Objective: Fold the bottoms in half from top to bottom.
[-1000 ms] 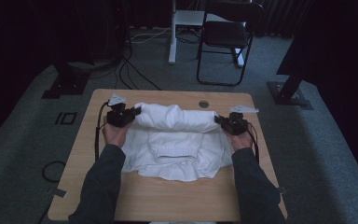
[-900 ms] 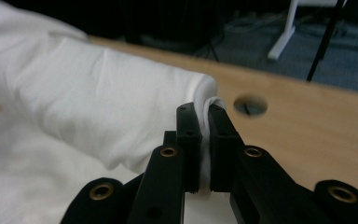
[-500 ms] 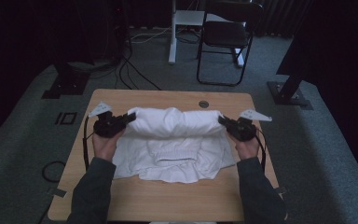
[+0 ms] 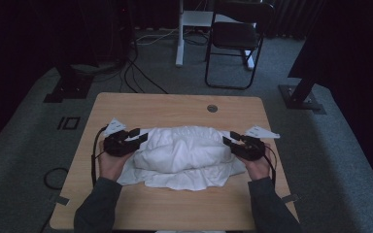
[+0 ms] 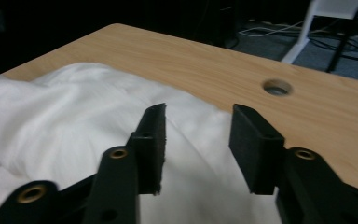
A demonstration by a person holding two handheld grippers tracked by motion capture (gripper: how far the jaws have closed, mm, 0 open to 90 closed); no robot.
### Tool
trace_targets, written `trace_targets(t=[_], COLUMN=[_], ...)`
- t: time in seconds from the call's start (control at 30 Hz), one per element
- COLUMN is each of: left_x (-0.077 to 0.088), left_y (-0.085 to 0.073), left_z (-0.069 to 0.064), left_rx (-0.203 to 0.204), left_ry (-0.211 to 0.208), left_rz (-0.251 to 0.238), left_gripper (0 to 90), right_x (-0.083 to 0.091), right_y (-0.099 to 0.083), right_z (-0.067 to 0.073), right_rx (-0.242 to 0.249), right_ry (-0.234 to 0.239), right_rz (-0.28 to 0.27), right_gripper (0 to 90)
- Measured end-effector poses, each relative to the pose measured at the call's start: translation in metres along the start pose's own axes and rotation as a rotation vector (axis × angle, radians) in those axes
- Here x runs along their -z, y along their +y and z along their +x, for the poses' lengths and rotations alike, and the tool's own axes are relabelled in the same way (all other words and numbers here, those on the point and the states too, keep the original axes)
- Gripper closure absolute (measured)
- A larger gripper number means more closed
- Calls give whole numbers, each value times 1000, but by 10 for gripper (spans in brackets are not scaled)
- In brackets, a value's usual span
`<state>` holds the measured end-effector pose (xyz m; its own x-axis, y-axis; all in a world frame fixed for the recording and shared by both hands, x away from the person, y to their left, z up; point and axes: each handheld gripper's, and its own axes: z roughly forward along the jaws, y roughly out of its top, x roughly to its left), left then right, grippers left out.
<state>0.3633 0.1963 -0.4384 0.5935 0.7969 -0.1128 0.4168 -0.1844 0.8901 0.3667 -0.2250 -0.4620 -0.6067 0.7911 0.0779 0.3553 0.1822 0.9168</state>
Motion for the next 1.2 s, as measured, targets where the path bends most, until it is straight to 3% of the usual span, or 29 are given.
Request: trace_targets(t=[0.07,0.13,0.27,0.4,0.5,0.57,0.73,0.83,0.97,1.03,1.1,1.2], left_x=[-13,-29,-56,-65,-60,-54,-40,-34,-26,-22,-17,-13], left_y=[3,-3,-33,-66,-80,-84,-102,-110,-112,-110,-109,-111], left_z=[-10,-18,-32,-41,-41,-39,-33,-27,-20,-14,-5,10], left_rx=[-15,-11,1,-37,-38,-52,-45,-5,33,62,94,142], left_ry=[-16,-41,-70,-67,-53,-26,26,31,74,126,202,255], left_rz=[26,63,169,249,257,260,264,238,206,184,166,172], left_gripper=[589,628,685,694,701,704,702,701,682,624,581,461], right_x=[-16,-34,-66,-74,-67,-60,-44,-38,-30,-31,-33,-35], right_y=[6,7,-10,-41,-56,-61,-74,-81,-85,-91,-93,-93], right_z=[12,23,38,47,45,41,28,25,23,20,22,23], right_rx=[28,46,57,84,51,42,14,-1,2,-21,-16,-13], right_ry=[-11,16,29,28,24,13,-23,-25,-85,-59,-62,-65], right_rz=[19,44,153,233,230,229,241,244,255,267,273,279], right_gripper=[571,580,598,622,634,640,643,655,697,696,696,695])
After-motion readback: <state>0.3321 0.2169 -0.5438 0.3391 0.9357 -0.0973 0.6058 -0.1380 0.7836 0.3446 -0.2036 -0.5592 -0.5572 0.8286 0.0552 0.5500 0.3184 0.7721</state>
